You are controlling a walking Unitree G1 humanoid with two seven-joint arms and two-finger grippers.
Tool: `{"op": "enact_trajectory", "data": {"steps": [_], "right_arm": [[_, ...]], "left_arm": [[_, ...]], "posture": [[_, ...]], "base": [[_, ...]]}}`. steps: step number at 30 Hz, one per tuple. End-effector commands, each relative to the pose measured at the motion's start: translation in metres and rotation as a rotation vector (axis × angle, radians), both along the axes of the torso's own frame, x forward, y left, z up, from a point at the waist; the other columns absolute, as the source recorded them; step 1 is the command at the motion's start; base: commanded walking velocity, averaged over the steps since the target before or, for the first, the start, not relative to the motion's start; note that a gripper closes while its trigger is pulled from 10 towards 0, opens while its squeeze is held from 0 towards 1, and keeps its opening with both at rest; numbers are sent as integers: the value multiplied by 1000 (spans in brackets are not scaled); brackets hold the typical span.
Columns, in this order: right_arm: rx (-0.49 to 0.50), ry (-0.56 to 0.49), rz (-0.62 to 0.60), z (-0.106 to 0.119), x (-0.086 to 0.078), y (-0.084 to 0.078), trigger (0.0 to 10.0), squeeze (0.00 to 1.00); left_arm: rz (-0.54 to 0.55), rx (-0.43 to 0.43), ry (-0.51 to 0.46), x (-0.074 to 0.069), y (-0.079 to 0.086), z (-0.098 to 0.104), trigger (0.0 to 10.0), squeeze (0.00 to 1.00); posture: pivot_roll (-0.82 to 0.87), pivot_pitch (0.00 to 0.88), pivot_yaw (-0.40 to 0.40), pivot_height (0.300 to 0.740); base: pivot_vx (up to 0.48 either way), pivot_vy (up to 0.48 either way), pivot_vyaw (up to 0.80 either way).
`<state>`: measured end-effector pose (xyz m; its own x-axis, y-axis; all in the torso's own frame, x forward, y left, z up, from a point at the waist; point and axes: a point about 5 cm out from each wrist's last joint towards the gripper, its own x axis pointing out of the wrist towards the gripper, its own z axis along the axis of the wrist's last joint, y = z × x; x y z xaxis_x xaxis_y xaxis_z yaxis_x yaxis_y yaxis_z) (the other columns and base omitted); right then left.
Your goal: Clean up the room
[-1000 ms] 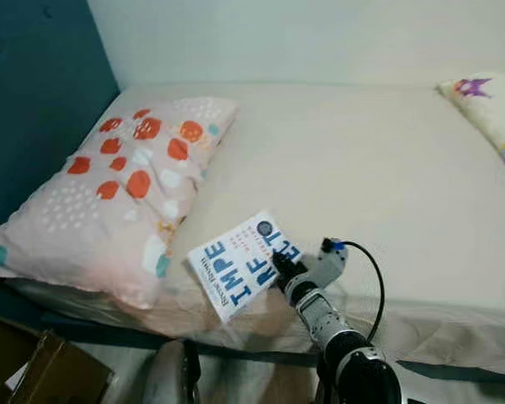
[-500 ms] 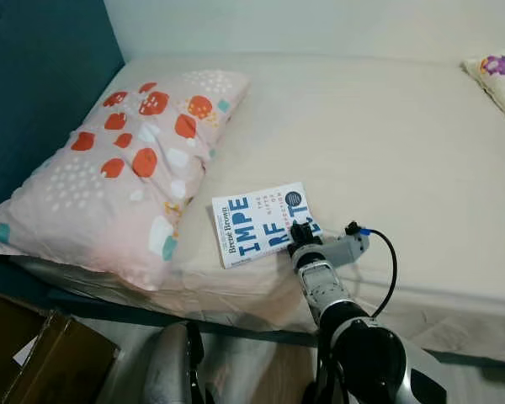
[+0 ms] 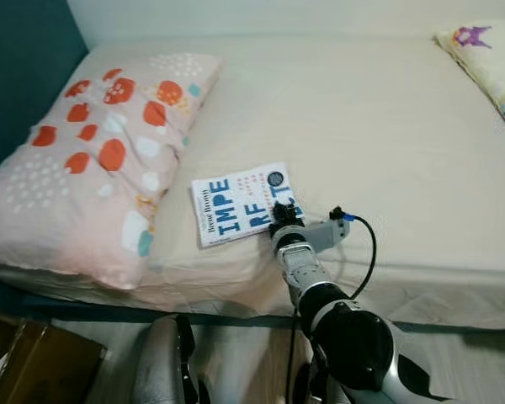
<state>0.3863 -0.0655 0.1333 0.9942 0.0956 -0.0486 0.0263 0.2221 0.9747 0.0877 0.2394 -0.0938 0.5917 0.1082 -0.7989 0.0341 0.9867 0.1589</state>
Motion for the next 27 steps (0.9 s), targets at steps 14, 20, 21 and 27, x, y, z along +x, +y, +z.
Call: {"op": "enact_trajectory", "data": {"steps": [14, 20, 21, 27], "right_arm": [[-236, -116, 318, 3, -14, 53, 10000, 969], [-311, -39, 387, -18, -23, 54, 10000, 925], [-396, -62, 515, -28, -33, 63, 10000, 890], [-474, -131, 695, -38, -45, 73, 10000, 608]], "left_arm": [[-21, -28, 63, -9, -16, -8, 10000, 0], [-20, -35, 66, -6, -21, -9, 10000, 0], [-14, -39, 68, -5, -22, -10, 10000, 0], [-8, -42, 73, -4, -24, -10, 10000, 0]], "posture": [[294, 384, -2, 520], [277, 380, -9, 520], [255, 372, -15, 520], [228, 362, -23, 520]], "base": [[0, 0, 0], [0, 0, 0], [0, 0, 0], [0, 0, 0]]}}
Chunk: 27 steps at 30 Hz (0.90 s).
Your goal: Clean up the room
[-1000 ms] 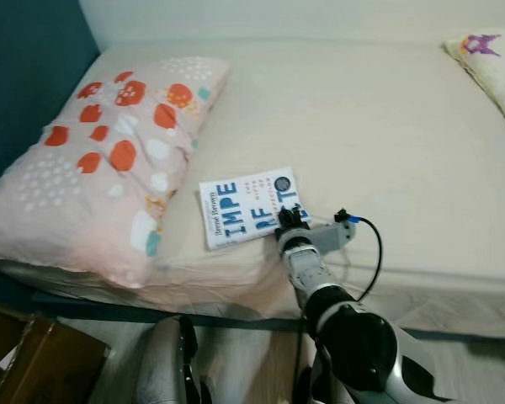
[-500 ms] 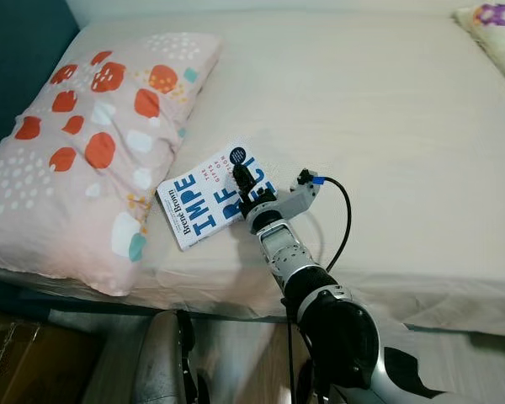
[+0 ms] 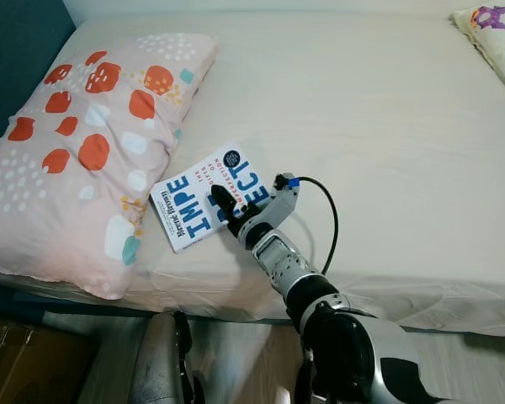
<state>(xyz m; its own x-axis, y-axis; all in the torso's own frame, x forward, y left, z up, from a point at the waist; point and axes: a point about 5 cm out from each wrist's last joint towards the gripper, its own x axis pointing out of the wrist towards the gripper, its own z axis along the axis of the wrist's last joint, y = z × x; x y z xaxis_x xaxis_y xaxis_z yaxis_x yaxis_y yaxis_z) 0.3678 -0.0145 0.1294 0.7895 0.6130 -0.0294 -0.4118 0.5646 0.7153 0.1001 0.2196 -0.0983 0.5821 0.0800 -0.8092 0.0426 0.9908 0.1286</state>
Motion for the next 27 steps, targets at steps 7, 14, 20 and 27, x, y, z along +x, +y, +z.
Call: {"op": "enact_trajectory", "data": {"steps": [7, 14, 20, 27], "right_arm": [[2, 3, 525, -36, -43, 17, 10000, 0], [231, -271, 664, -4, -48, -8, 10000, 0], [226, -373, 118, 14, -10, -83, 10000, 0], [-2, -232, -429, -8, -4, -196, 0, 0]], "left_arm": [[11, -30, 74, -8, -15, -8, 10000, 0], [21, -35, 72, 1, -20, -8, 10000, 0], [29, -35, 77, 4, -19, -8, 10000, 0], [19, -31, 96, -2, -16, -9, 10000, 0]], "posture": [[175, 325, -39, 520], [149, 278, -51, 520], [135, 269, -50, 520], [141, 289, -27, 520]], "base": [[0, 0, 0], [0, 0, 0], [0, 0, 0], [0, 0, 0]]}}
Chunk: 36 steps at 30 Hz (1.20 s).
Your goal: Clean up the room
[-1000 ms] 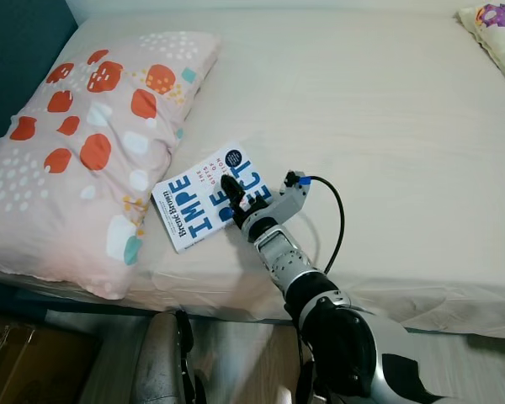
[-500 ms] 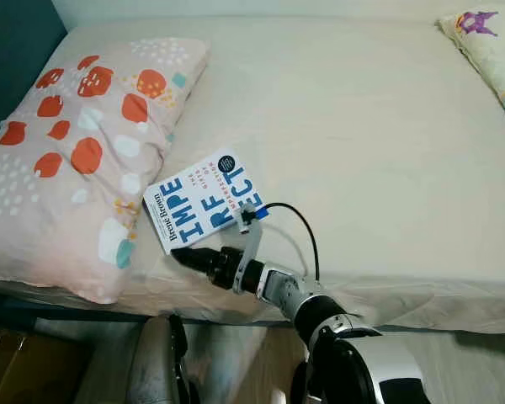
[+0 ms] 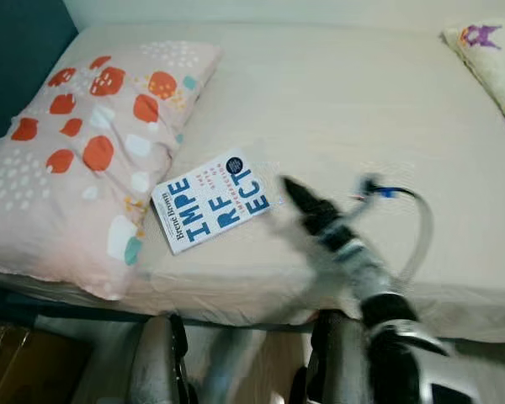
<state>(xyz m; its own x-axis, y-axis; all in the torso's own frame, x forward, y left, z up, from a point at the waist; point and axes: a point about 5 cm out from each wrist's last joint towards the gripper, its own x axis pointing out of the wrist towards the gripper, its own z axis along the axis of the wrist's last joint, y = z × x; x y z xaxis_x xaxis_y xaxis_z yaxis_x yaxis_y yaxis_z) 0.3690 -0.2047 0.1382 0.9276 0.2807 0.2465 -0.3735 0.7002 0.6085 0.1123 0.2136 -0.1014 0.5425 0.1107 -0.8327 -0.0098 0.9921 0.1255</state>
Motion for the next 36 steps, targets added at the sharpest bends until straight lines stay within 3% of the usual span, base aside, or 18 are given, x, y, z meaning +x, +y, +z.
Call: {"op": "enact_trajectory", "data": {"steps": [1, 5, 14, 15, 17, 18, 21, 25, 32, 34, 35, 36], "right_arm": [[-3, 73, -54, -17, -5, -6, 0, 0], [-4, 88, -70, -18, -8, -13, 0, 0], [81, 55, -13, -10, 1, 8, 0, 0], [83, 62, 11, -7, 5, 17, 3647, 0], [81, 72, 27, -5, 8, 25, 3647, 0], [74, 91, 43, -4, 11, 33, 10000, 0], [54, 173, 59, -7, 16, 53, 10000, 0], [60, 191, 107, -6, 16, 70, 10000, 0], [-80, 340, 189, -24, 11, 98, 10000, 0], [-155, 319, 348, -30, 3, 115, 10000, 0], [-155, 319, 348, -30, 3, 115, 10000, 0], [-205, 287, 492, -33, -5, 126, 10000, 0]], "left_arm": [[-38, -31, 54, -14, -10, -6, 10000, 0], [-39, -23, 60, -19, -6, -6, 10000, 0], [-37, 6, 56, -32, 11, -4, 10000, 0], [-37, 16, 41, -33, 17, -2, 10000, 0], [-37, 24, 30, -34, 23, 0, 10000, 0], [-39, 31, 19, -33, 27, 2, 10000, 0], [-48, 38, 0, -32, 31, 4, 10000, 0], [-60, 41, -10, -32, 33, 6, 10000, 0], [-75, 39, -13, -33, 32, 6, 10000, 0], [-80, 37, -11, -33, 30, 6, 10000, 0], [-80, 37, -11, -33, 30, 6, 10000, 0], [-83, 34, -9, -33, 28, 5, 10000, 0]], "posture": [[141, 289, -27, 520], [152, 300, -19, 520], [240, 370, 19, 520], [261, 388, 31, 520], [266, 393, 33, 520], [274, 401, 41, 520], [282, 410, 50, 520], [285, 418, 57, 520], [278, 422, 62, 520], [270, 418, 58, 520], [270, 418, 58, 520], [258, 415, 54, 520]], "base": [[0, 0, 0], [0, 0, 0], [0, 0, 0], [0, 0, 0], [0, 0, 0], [0, 0, 0], [0, 0, 0], [0, 0, 0], [0, 0, 0], [0, 0, 0], [0, 0, 0], [0, 0, 0]]}}
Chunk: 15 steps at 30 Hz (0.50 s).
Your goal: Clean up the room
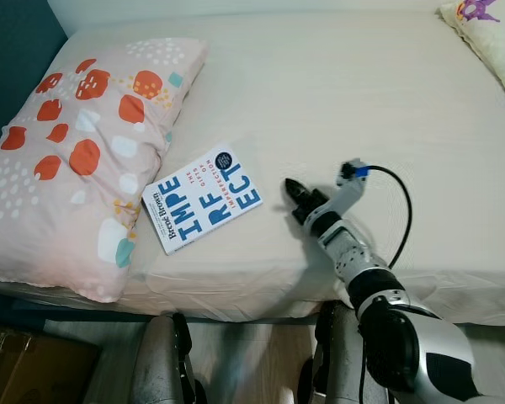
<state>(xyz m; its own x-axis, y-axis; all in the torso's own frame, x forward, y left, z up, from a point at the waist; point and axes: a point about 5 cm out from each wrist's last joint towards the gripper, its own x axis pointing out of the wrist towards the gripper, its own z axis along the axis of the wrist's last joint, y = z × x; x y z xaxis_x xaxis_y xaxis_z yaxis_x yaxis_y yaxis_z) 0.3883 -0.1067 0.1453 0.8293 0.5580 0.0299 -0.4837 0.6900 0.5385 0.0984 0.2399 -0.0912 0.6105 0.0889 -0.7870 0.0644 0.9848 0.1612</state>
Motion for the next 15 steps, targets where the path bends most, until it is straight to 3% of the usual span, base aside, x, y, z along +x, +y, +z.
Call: {"op": "enact_trajectory", "data": {"steps": [1, 9, 15], "right_arm": [[-19, 152, 197, -40, -24, 29, 10000, 0], [-86, 117, 414, -48, -37, 30, 10000, 0], [-67, 93, 574, -51, -47, 30, 10000, 0]], "left_arm": [[3, 3, 64, -19, 2, -5, 10000, 0], [4, -1, 77, -15, -3, -7, 10000, 0], [1, -2, 97, -16, -6, -9, 10000, 0]], "posture": [[258, 415, 54, 520], [221, 395, 41, 520], [202, 381, 32, 520]], "base": [[0, 0, 0], [0, 0, 0], [0, 0, 0]]}}
